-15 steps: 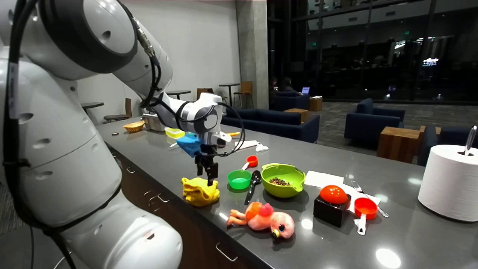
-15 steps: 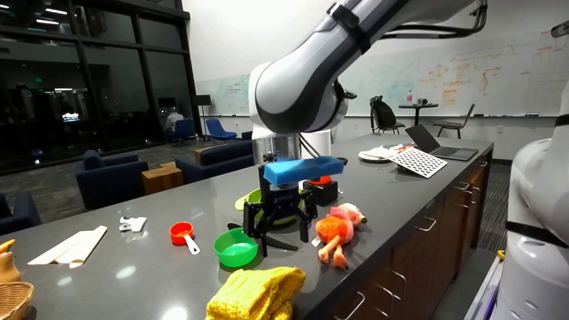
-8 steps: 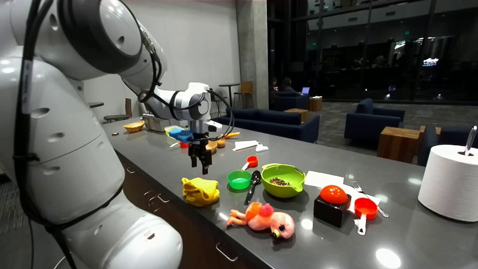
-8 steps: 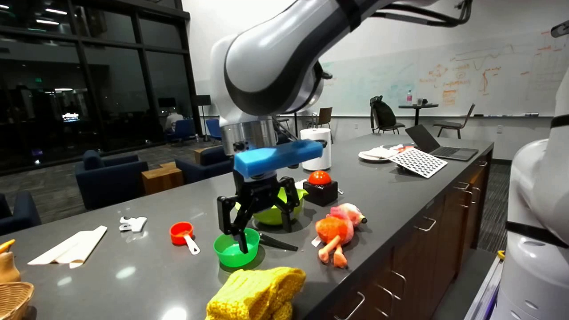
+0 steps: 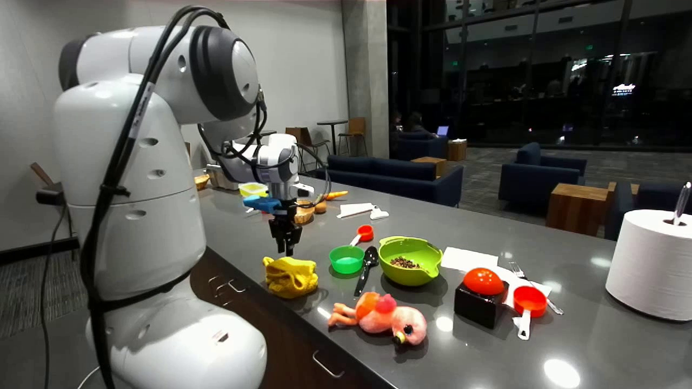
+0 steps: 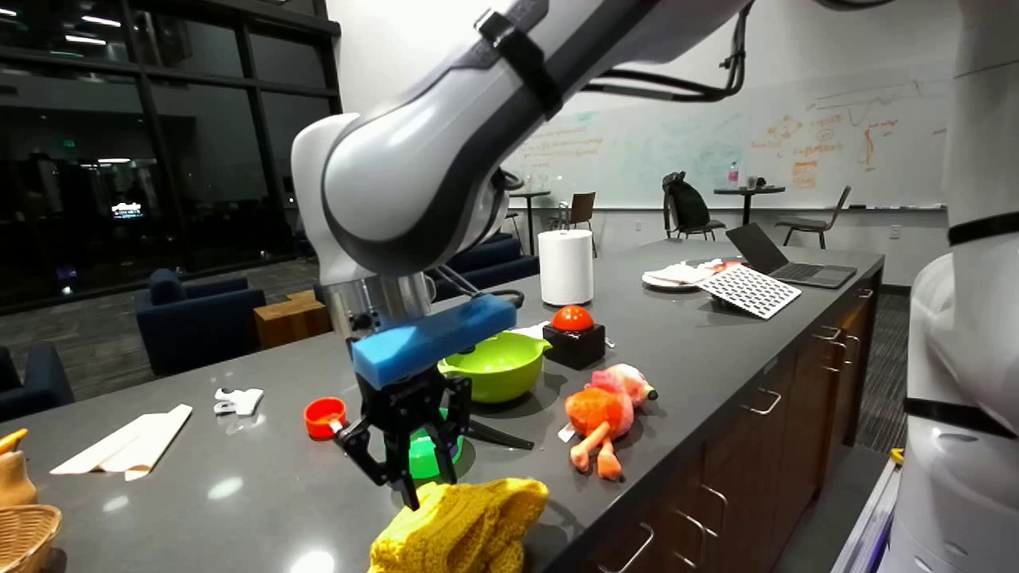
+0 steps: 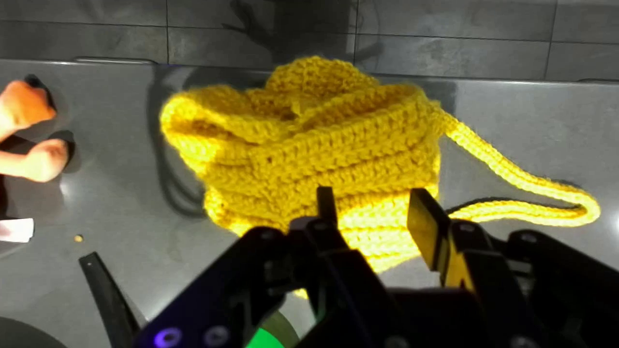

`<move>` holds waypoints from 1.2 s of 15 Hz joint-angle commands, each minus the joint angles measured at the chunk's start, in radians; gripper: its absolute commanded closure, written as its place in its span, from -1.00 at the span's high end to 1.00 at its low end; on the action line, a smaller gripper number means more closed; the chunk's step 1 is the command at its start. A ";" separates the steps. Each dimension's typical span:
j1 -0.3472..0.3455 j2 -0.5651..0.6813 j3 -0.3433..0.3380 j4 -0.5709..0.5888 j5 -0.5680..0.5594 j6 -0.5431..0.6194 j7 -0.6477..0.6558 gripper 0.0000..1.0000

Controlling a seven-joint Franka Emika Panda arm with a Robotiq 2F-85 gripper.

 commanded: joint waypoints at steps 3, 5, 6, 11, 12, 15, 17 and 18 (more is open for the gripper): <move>0.038 0.125 -0.041 0.059 -0.036 0.044 -0.044 -0.99; 0.045 0.152 -0.054 0.063 -0.029 0.054 -0.061 -1.00; 0.047 0.165 -0.060 0.063 -0.023 0.060 -0.069 -1.00; 0.046 0.239 -0.087 0.064 0.022 0.120 -0.124 -1.00; 0.047 0.249 -0.092 0.066 0.030 0.126 -0.133 -1.00; 0.058 0.252 -0.104 0.088 0.027 0.108 -0.133 -1.00; 0.071 0.234 -0.108 0.106 0.009 0.078 -0.111 -1.00; 0.077 0.229 -0.109 0.116 0.005 0.065 -0.105 -1.00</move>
